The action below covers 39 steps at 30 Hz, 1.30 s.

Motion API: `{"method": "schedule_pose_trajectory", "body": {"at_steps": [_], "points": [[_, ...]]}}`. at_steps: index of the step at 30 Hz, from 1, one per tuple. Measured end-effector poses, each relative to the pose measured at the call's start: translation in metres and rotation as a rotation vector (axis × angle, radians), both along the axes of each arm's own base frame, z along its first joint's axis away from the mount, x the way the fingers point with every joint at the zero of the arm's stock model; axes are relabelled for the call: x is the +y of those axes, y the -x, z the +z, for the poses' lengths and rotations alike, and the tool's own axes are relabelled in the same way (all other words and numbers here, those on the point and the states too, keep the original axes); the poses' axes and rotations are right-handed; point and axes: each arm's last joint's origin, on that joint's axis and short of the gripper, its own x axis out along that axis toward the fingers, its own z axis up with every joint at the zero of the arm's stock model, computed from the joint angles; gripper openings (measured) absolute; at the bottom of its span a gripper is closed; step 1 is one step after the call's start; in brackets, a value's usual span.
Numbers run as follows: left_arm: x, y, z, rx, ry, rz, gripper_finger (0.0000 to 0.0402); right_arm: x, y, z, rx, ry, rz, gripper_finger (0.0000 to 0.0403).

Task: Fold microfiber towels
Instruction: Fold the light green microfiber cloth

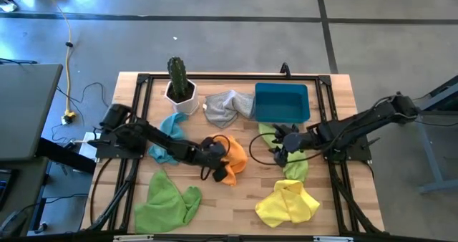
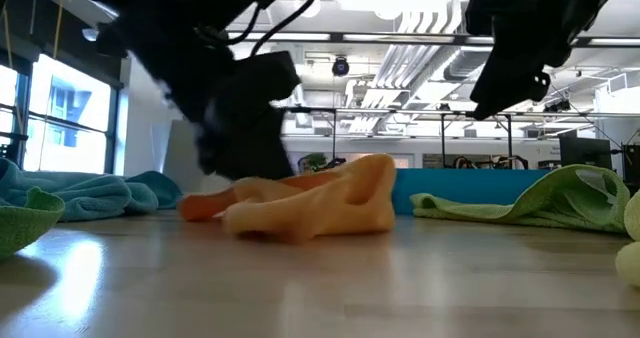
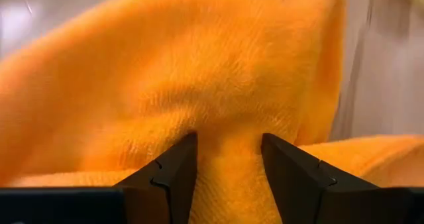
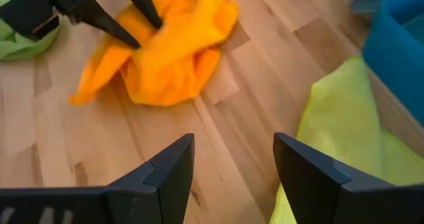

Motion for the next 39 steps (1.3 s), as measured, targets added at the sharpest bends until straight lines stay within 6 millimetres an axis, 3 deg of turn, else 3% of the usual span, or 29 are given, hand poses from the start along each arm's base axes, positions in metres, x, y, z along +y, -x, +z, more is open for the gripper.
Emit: {"method": "schedule_pose_trajectory", "body": {"at_steps": [13,26,31,39], "points": [[-0.044,0.045,0.0,0.341,0.162,-0.05,0.0158,0.003,0.008,-0.005,0.083,0.026,0.025,0.02],[-0.059,0.105,0.033,0.664,0.302,0.063,0.0158,-0.001,0.019,-0.012,0.221,0.059,0.01,0.02],[-0.06,0.105,0.059,0.556,0.333,0.069,0.0158,-0.001,0.019,-0.012,0.213,0.036,-0.021,0.02],[-0.062,0.079,0.123,0.185,0.221,-0.042,0.0158,0.002,0.006,-0.004,0.067,0.045,0.014,0.02]]}}
